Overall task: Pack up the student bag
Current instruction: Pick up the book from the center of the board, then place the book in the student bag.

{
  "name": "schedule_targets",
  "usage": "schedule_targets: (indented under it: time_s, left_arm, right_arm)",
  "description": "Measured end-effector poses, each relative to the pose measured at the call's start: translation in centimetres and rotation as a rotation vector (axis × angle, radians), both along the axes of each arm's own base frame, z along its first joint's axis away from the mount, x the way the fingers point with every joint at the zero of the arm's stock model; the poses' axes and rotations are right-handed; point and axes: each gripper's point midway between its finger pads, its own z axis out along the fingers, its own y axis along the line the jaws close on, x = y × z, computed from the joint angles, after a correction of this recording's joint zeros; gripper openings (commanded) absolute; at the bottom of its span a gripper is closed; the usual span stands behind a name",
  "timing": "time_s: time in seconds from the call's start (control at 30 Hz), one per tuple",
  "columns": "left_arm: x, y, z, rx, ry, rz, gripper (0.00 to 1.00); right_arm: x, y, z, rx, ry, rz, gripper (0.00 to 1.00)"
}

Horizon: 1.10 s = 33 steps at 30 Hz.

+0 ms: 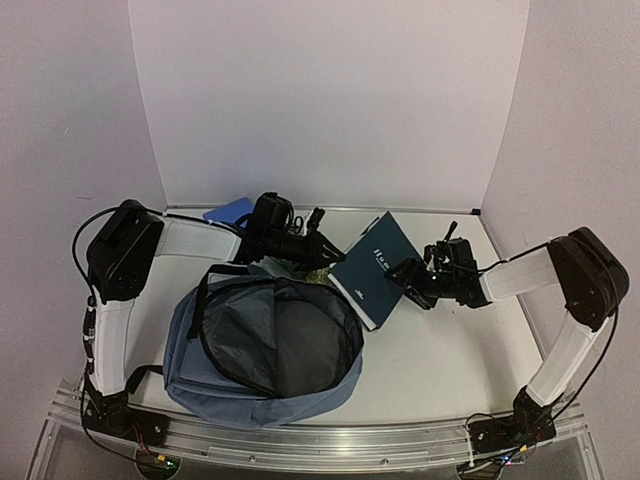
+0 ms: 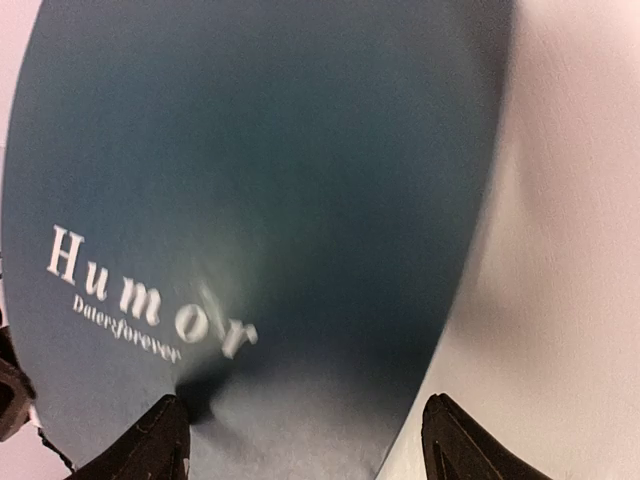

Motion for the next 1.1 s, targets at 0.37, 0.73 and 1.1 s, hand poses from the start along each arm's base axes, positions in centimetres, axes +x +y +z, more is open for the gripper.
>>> schedule_targets:
  time_s: [0.37,0.73,1.1]
  left_arm:
    - [-1.7,0.7,4.7,-0.010,-0.075,-0.044,0.00]
    - [-6.7,5.1,12.5,0.016,-0.200,-0.096,0.00]
    - [-12.6,10.2,12.6,0.028,-0.196,-0.241,0.00]
  right_arm:
    - [-0.6,-2.2,6.0,-0.122,-0.148,-0.005,0.95]
    - [-1.5,-2.3,15.5,-0.254,-0.408,0.146,0.98]
    - [-6.4,3.6,19.1,-0.053,-0.449,0.600,0.98]
